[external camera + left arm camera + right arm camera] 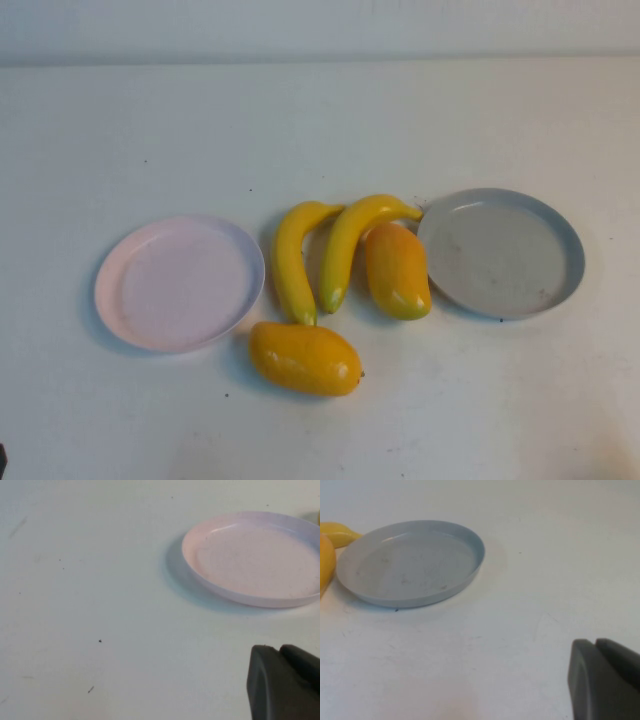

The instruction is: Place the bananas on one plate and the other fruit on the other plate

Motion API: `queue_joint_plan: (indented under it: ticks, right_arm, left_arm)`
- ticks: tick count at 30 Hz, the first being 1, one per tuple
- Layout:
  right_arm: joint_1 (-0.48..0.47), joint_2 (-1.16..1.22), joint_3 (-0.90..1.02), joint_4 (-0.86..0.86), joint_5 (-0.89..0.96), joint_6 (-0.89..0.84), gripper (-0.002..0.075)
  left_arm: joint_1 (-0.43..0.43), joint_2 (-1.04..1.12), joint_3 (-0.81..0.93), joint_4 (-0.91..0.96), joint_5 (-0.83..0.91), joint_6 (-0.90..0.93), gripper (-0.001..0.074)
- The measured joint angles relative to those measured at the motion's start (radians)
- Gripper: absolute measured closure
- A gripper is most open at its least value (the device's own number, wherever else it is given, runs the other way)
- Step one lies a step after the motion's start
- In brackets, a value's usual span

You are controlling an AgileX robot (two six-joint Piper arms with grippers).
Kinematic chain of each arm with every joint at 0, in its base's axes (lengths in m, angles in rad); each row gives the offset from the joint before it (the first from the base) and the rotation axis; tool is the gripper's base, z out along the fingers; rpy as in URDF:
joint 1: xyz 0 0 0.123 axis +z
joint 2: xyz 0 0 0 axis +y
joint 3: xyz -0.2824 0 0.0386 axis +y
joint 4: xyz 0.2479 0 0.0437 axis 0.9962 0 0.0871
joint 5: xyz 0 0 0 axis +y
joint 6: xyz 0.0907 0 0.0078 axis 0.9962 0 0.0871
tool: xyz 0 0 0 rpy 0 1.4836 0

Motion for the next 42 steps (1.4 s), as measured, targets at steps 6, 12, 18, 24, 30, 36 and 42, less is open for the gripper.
queue_joint_plan:
  ticks: [6,12,18,24,30,36,42]
  right_arm:
    - [0.0,0.0,0.0,0.0,0.0,0.0,0.0742]
    - [0.0,0.0,0.0,0.0,0.0,0.0,0.0742]
    - [0.0,0.0,0.0,0.0,0.0,0.0,0.0742]
    - [0.0,0.0,0.0,0.0,0.0,0.0,0.0742]
    - [0.0,0.0,0.0,0.0,0.0,0.0,0.0742]
    - [0.0,0.0,0.0,0.0,0.0,0.0,0.0742]
    - [0.0,0.0,0.0,0.0,0.0,0.0,0.0742]
  left_arm:
    - [0.0,0.0,0.0,0.0,0.0,0.0,0.0734]
    - [0.0,0.0,0.0,0.0,0.0,0.0,0.0734]
    - [0.0,0.0,0.0,-0.045,-0.006,0.0,0.0734]
    - [0.0,0.0,0.0,-0.238,-0.072,-0.029,0.0734]
    - [0.0,0.0,0.0,-0.427,-0.182,-0.119,0.0734]
    - [0.0,0.0,0.0,-0.481,-0.213,-0.134,0.0734]
    - [0.0,0.007,-0.055,-0.551,-0.126,-0.114,0.0735]
